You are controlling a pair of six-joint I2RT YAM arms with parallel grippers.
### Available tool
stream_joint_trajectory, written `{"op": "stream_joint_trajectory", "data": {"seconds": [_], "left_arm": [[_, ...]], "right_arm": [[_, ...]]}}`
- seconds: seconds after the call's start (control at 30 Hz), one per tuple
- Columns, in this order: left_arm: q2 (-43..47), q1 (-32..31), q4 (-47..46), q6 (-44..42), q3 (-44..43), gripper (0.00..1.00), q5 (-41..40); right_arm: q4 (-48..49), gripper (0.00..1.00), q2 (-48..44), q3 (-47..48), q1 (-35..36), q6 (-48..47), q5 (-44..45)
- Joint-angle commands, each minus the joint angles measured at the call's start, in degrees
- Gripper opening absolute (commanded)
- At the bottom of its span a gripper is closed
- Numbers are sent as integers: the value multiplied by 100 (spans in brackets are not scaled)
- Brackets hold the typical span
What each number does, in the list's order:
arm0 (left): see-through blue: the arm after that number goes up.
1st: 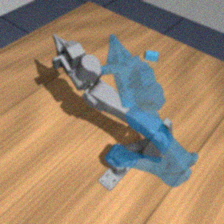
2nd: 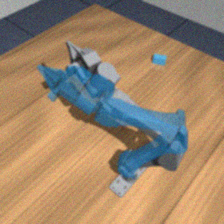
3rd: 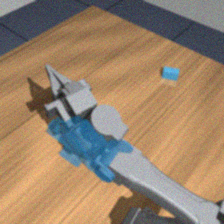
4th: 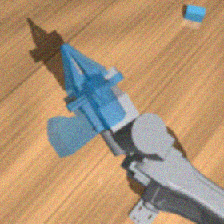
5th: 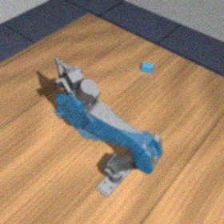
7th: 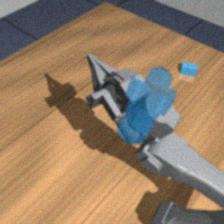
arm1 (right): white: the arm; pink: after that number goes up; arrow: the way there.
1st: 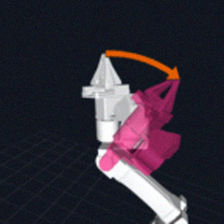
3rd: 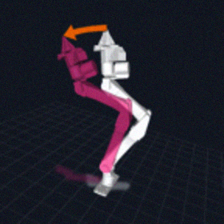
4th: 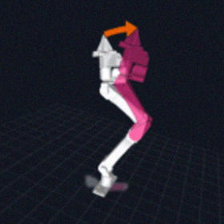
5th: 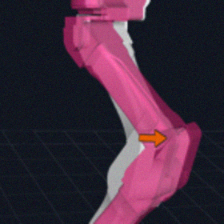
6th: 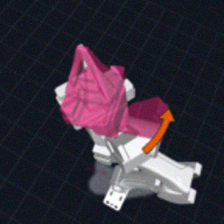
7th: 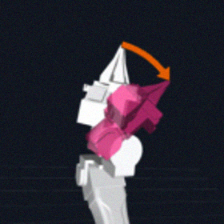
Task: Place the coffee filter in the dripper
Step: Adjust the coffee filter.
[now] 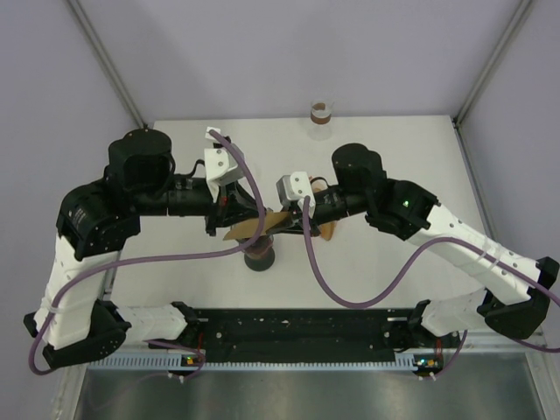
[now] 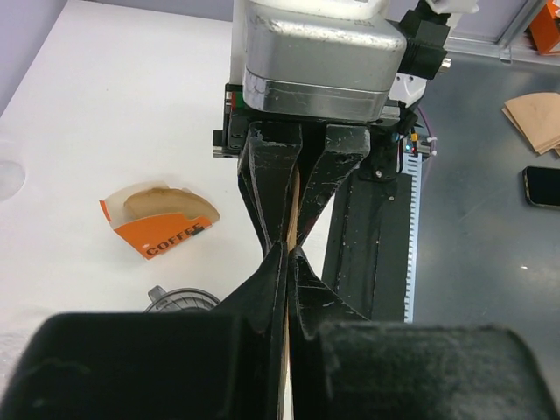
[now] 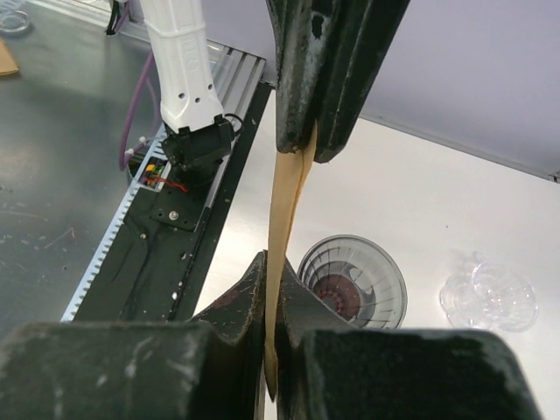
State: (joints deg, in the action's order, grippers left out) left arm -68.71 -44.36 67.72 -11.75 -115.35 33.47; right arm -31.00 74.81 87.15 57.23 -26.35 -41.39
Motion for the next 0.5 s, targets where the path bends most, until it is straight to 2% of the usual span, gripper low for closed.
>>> {"op": "stream_joint_trajectory", "data": {"seconds": [0.0, 0.33, 0.47], "left_arm": [[-46, -29, -224, 111, -163, 0, -78], [-125, -29, -392, 313, -278, 0, -561], [-117, -29, -251, 305, -234, 0, -360]], "right_arm": [[-2, 0, 8, 311, 51, 42, -10], [-20, 0, -10, 302, 51, 25, 16], [-20, 0, -1, 302, 51, 16, 17]]}}
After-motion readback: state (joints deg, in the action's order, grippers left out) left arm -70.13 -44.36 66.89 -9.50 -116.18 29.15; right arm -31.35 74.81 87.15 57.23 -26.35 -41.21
